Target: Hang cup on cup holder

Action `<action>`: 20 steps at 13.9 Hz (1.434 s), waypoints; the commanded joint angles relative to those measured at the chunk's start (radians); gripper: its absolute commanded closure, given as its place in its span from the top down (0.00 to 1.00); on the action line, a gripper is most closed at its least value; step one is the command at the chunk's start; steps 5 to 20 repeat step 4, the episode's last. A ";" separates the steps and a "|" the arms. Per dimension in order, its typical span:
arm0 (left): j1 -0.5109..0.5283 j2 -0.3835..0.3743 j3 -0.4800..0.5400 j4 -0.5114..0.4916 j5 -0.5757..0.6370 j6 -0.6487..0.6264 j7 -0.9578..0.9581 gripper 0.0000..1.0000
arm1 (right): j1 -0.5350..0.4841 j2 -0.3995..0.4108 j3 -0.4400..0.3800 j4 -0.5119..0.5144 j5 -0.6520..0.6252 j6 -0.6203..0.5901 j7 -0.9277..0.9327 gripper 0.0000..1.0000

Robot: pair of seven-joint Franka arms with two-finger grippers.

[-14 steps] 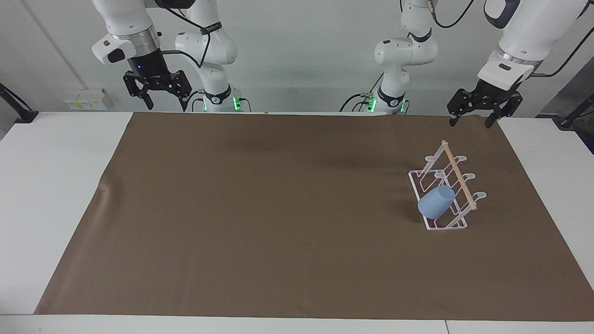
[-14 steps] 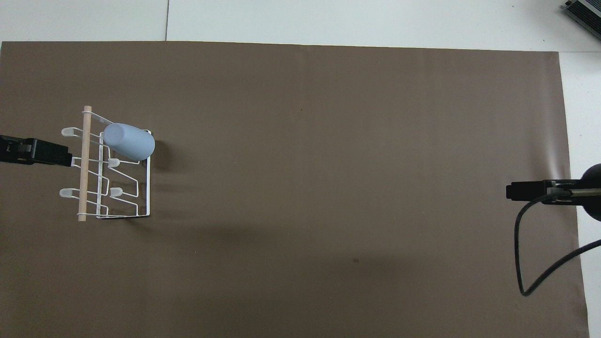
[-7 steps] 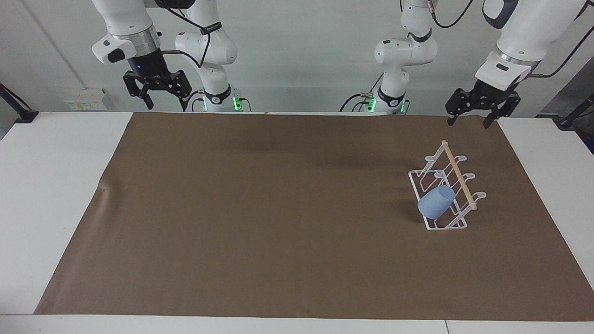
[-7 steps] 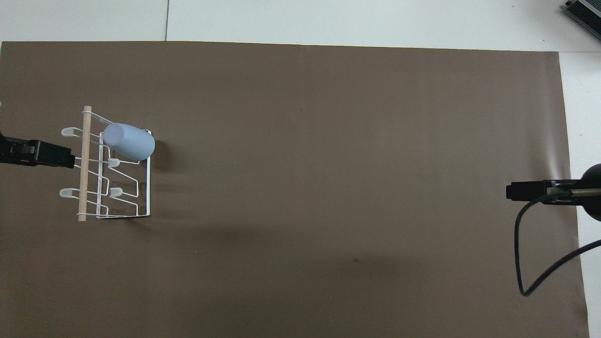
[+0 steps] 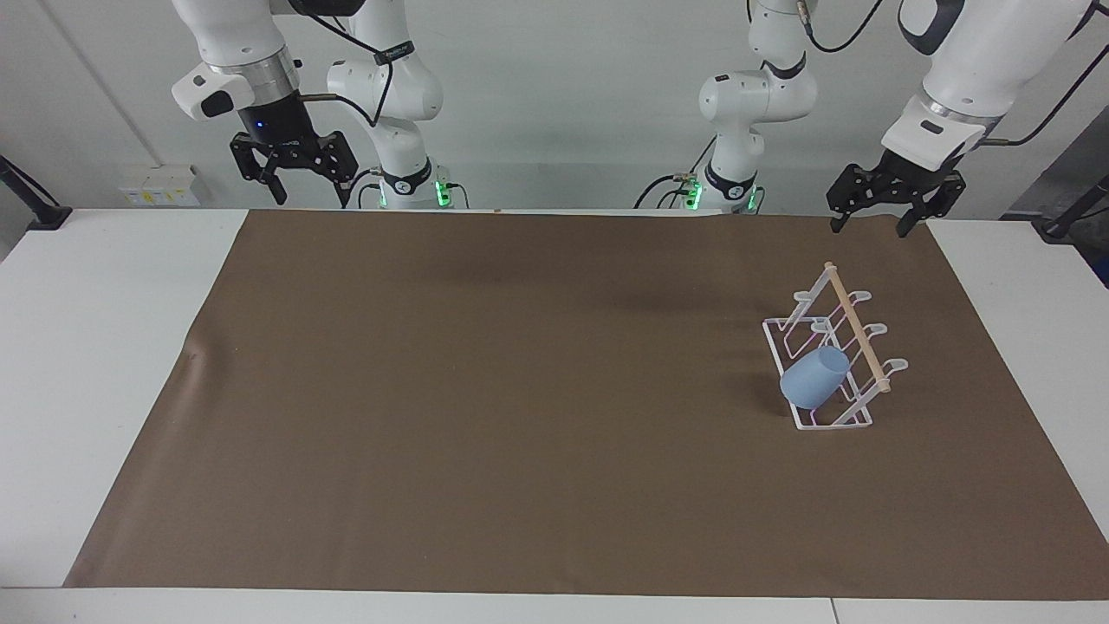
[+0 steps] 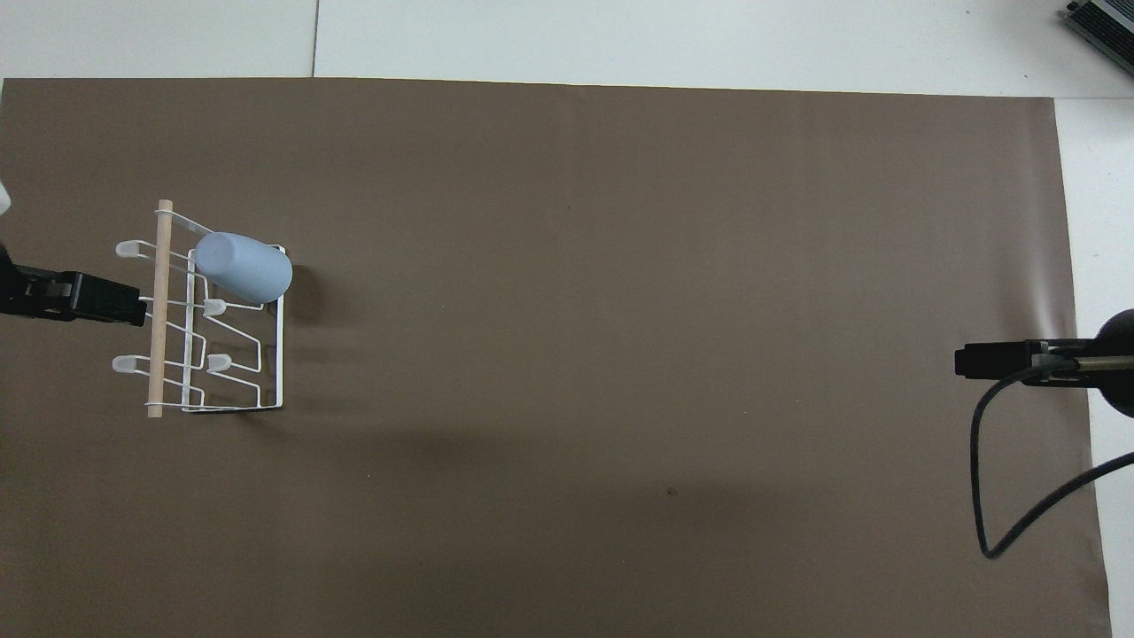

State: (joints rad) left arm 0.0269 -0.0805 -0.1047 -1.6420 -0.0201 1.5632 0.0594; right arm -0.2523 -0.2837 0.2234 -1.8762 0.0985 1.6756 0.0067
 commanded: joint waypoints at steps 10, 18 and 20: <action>-0.012 -0.024 0.011 -0.021 -0.014 -0.003 0.010 1.00 | -0.005 -0.011 -0.001 -0.003 -0.002 0.001 -0.005 1.00; -0.012 -0.024 0.011 -0.021 -0.014 -0.003 0.010 1.00 | -0.005 -0.011 -0.001 -0.003 -0.002 0.001 -0.005 1.00; -0.012 -0.024 0.011 -0.021 -0.014 -0.003 0.010 1.00 | -0.005 -0.011 -0.001 -0.003 -0.002 0.001 -0.005 1.00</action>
